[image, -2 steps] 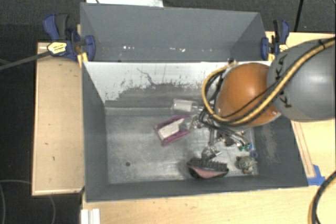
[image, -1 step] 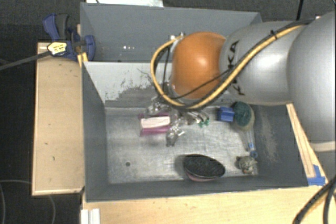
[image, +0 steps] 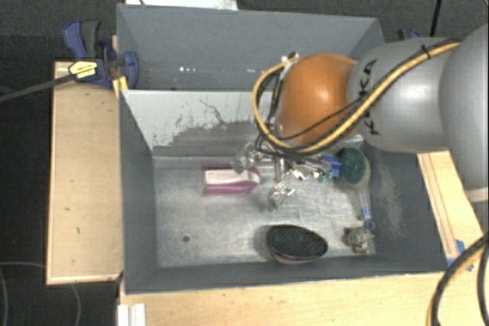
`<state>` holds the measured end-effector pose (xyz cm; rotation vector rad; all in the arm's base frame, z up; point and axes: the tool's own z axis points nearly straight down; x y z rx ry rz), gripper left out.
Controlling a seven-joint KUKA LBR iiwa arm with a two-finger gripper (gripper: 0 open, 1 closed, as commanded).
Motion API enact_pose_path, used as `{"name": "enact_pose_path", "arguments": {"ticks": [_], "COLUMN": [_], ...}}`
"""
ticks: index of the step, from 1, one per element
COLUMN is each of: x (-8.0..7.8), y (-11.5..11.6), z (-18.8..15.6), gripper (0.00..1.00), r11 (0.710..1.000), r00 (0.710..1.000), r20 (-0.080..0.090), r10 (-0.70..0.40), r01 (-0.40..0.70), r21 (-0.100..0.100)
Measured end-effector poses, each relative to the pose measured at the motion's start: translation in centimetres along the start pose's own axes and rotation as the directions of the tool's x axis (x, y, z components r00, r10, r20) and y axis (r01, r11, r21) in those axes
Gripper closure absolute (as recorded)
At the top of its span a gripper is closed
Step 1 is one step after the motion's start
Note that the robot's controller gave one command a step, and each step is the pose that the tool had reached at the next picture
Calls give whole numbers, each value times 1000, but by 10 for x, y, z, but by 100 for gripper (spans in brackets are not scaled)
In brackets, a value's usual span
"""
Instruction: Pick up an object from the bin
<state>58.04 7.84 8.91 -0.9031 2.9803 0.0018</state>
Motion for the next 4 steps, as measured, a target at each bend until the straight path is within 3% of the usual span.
{"name": "enact_pose_path", "arguments": {"ticks": [1, 2, 3, 4], "x": [-33, -21, -20, -21], "y": [32, -1, -3, 37], "z": [5, 12, 12, -169], "gripper": [0, 0, 100, 100], "r11": [998, 954, 954, 1000], "r00": [998, 954, 954, 999], "r20": [6, 1, -3, -18], "r10": [-65, 300, 300, -29], "r01": [65, -300, -300, 29], "r21": [-2, -1, 1, -5]}}
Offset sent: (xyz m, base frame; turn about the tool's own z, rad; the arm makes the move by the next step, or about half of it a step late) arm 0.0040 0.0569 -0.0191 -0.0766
